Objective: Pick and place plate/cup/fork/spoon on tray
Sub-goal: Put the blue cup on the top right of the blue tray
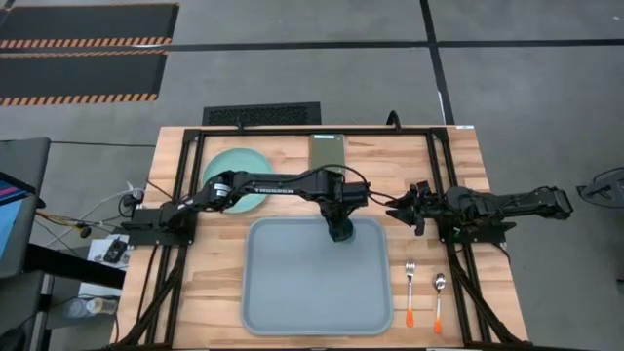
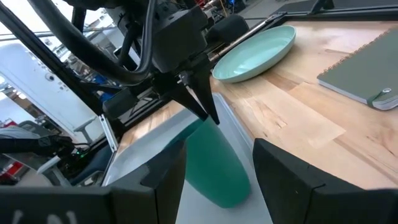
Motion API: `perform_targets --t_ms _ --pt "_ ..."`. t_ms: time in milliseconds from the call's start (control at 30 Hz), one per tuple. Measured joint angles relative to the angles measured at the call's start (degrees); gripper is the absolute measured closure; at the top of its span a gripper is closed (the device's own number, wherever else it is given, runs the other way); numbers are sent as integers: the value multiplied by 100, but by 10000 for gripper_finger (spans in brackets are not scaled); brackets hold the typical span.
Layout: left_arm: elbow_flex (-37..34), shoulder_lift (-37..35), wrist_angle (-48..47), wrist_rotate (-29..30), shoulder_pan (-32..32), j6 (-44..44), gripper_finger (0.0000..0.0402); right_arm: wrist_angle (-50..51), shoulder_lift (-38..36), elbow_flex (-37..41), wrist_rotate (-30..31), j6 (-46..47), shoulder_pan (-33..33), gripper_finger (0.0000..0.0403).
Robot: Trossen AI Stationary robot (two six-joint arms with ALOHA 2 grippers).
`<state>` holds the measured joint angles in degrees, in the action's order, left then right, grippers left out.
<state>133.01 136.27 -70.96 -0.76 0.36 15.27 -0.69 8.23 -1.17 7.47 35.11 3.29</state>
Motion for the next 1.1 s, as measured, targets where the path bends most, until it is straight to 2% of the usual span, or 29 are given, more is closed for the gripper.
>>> perform_targets --t_ms 333,633,767,1100 --pt "-2 0 205 -7 -19 -108 386 4 0 0 8 -4 0 189" --pt "-2 0 357 8 -42 -117 301 4 0 0 13 -66 0 189" --pt "-2 0 450 102 -42 -62 277 4 0 2 13 -101 0 189" --pt "-2 -3 508 116 -35 -170 271 5 0 2 13 -105 0 189"
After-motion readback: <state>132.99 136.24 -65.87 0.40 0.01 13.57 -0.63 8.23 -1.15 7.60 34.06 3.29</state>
